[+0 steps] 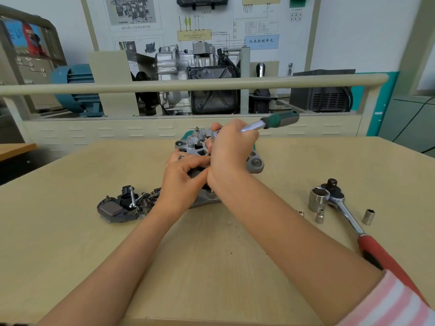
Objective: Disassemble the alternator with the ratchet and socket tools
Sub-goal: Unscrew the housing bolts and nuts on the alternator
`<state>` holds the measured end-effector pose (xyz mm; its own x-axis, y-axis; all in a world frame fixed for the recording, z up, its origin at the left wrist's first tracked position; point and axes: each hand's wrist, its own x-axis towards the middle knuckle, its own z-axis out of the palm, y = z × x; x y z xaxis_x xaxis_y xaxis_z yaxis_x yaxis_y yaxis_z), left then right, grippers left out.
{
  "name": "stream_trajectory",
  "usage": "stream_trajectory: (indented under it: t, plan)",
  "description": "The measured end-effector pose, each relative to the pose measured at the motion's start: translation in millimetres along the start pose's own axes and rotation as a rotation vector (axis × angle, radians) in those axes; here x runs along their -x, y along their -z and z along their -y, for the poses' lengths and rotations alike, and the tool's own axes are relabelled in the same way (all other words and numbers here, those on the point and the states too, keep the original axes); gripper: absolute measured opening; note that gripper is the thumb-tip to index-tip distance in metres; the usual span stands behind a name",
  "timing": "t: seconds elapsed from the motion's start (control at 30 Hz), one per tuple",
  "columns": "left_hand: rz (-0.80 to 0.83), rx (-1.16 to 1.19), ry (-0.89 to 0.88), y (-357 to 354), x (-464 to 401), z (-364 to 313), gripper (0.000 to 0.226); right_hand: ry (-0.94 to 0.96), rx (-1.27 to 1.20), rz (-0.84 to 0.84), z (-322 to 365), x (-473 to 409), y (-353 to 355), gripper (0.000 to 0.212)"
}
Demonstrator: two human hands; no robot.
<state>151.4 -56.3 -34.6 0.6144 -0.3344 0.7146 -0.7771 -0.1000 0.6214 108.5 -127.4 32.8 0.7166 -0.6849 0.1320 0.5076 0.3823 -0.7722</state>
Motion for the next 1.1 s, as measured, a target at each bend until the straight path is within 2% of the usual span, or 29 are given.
stream_trajectory:
  t: [0.07, 0.13, 0.2, 0.5, 0.77, 0.87, 0.93, 1.0, 1.1]
  plan:
    - [-0.005, 0.019, 0.018, -1.0, 1.0, -0.7, 0.039, -0.036, 0.028, 0.007, 2.6, -2.3, 0.5, 0.023]
    - [0.003, 0.053, 0.044, -2.0, 0.3, -1.3, 0.019, -0.107, 0.085, 0.083, 8.6, -5.8, 2.8, 0.018]
    - [0.010, 0.070, 0.064, -2.5, 0.3, -0.7, 0.011, -0.175, 0.142, 0.189, 14.3, -8.8, 6.2, 0.014]
    - [0.010, 0.048, 0.075, -0.2, 0.5, -0.8, 0.018, -0.376, 0.398, 0.687, 30.2, -24.8, 8.8, 0.014]
    - [0.042, 0.073, 0.061, 2.3, 1.0, -2.1, 0.015, -0.529, 0.448, 0.937, 35.9, -37.4, 6.2, 0.015]
    - [0.010, 0.053, 0.039, 0.8, -0.1, 0.0, 0.017, -0.508, 0.382, 0.912, 32.8, -35.7, 7.9, 0.017]
    - [-0.003, 0.045, 0.037, -0.2, -0.5, 0.1, 0.019, -0.437, 0.321, 0.826, 29.5, -31.5, 10.1, 0.018]
    - [-0.009, 0.039, 0.034, -0.4, -0.1, 0.3, 0.021, -0.318, 0.248, 0.658, 22.9, -23.1, 10.9, 0.017]
    - [-0.022, 0.038, 0.013, 0.5, 0.1, 2.0, 0.032, -0.074, 0.099, 0.292, 6.8, -7.2, 8.0, 0.014]
